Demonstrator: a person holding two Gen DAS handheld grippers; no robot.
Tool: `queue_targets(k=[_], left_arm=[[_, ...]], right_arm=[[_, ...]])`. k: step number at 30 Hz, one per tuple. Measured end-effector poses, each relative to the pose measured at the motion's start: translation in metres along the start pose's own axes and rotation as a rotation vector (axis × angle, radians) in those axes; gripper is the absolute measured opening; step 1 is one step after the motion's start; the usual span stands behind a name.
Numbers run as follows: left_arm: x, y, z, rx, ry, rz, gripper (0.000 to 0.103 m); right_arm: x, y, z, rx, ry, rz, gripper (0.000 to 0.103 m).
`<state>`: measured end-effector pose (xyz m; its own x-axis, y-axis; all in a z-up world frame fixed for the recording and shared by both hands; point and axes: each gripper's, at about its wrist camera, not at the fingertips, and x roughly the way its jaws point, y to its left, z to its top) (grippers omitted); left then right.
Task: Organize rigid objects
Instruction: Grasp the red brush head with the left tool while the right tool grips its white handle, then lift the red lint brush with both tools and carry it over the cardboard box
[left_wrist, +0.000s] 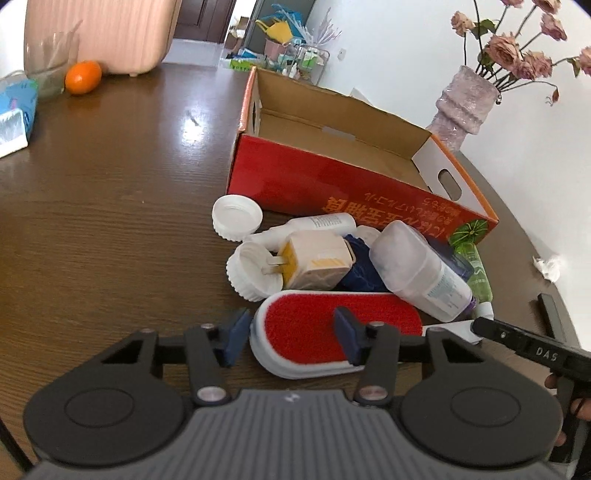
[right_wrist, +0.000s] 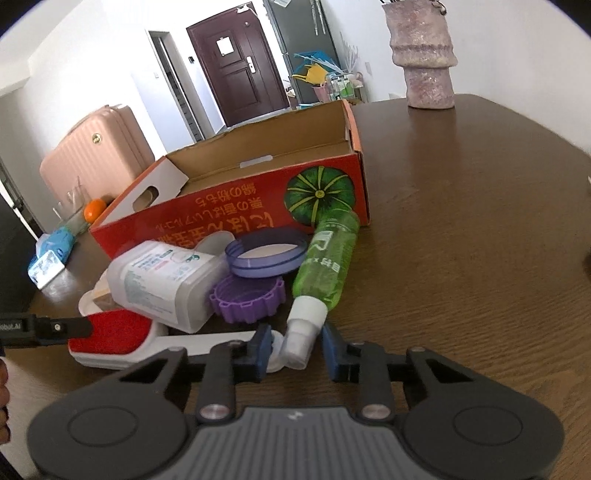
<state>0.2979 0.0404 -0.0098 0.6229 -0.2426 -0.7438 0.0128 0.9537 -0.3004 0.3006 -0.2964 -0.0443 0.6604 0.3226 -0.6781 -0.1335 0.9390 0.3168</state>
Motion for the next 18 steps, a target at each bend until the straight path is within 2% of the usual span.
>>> queue_targets(k=[5,7,18], left_arm=[[-0.008,-0.003,-0.009,-0.008,0.022,-0.016,0.05],[-0.014,-0.005,-0.017,-0.003,0.024,-0.021,0.05],[-0.049,0.0,-0.059,0.02,0.033,-0.044,0.05]], right_arm=[[-0.008,-0.001,-0.007,0.031,0.013,0.01,0.026],[-0.014,0.002,-0.014,0.033,0.016,0.019,0.023],[-0.059,0.009,-0.063,0.067,0.024,0.039,0.022]])
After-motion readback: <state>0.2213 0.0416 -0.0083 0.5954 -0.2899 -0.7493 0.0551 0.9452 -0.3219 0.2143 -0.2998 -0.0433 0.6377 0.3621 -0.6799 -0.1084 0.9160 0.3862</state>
